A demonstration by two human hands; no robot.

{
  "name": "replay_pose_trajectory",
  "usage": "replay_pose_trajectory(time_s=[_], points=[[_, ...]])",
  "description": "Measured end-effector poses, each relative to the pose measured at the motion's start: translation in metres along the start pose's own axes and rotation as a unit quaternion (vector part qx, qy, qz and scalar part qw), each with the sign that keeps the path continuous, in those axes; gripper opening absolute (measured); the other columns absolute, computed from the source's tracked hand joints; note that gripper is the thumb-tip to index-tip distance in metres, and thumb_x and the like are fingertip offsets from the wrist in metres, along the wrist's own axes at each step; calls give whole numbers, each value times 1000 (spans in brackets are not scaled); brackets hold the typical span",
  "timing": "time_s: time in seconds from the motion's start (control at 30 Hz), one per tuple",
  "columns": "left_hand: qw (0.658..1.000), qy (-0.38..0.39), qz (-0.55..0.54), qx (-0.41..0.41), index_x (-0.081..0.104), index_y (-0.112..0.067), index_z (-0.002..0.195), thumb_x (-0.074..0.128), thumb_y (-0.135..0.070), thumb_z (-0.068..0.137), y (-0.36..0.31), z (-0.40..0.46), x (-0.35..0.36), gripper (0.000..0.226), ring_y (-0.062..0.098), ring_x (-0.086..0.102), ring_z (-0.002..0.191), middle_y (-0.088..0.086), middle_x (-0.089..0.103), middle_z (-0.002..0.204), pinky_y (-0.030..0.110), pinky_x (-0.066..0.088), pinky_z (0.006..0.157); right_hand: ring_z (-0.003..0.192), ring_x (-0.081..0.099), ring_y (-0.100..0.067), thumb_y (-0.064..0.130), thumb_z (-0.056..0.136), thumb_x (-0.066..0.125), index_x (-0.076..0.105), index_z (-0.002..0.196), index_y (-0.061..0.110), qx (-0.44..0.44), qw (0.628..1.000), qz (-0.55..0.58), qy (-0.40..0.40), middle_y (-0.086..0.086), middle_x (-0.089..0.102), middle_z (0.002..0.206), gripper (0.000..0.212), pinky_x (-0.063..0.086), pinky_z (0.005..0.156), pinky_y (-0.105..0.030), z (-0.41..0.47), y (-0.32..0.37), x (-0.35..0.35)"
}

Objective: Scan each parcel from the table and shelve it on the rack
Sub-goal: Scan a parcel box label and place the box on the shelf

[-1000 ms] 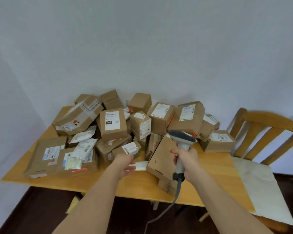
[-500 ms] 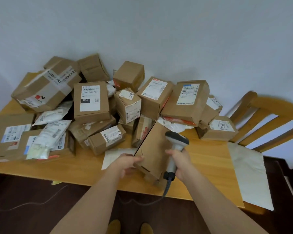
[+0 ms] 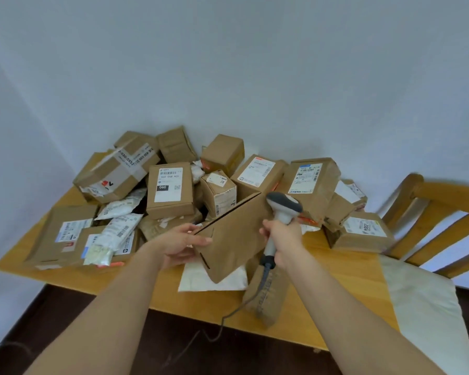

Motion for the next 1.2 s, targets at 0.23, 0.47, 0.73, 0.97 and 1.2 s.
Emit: replay_pose_trajectory(time_s=[0.23,0.47,0.73,0.97,1.2], points=[[929,-148,152,303,57,-23,105,84,-12,73,-79,-54,-29,43,23,59,90,8,57,106,29,50,66,75,66,-13,35,69,89,50,132,25,-62,988,135,38,-4,68,115,75,57,71,-30,-41,57,59],[534,-359,490,588,63,-18,107,82,-1,63,-108,-84,-11,51,27,39,100,8,50,104,38,43,74,89,64,-17,33,71,88,32,116,33,-68,974,214,39,3,57,97,72,55,93,-38,-64,86,93],[404,-354,534,653,50,-23,116,81,0,58,-95,-81,-2,70,27,41,99,6,43,109,36,51,70,94,70,-25,20,62,94,40,136,21,-44,979,197,30,-6,68,110,92,57,90,-43,-48,85,97],[615,-397,399,552,33,-20,142,77,-5,72,-96,-67,-4,84,26,28,126,5,29,134,44,43,100,89,72,-23,9,69,89,41,139,20,-16,964,264,22,-7,70,110,85,59,86,-45,-36,82,84],[944,-123,-211,223,64,-14,109,50,-29,99,-107,-64,-25,22,25,62,103,8,66,112,38,53,79,94,71,-28,1,69,86,41,137,18,-67,975,199,71,-12,68,113,83,59,85,-50,-29,92,68]])
Point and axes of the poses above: each hand's wrist, its own z-axis towards the middle knuckle, its own x-axis out of the palm, y = z × x, the point moved 2 cm from there along z, towards the middle knuckle
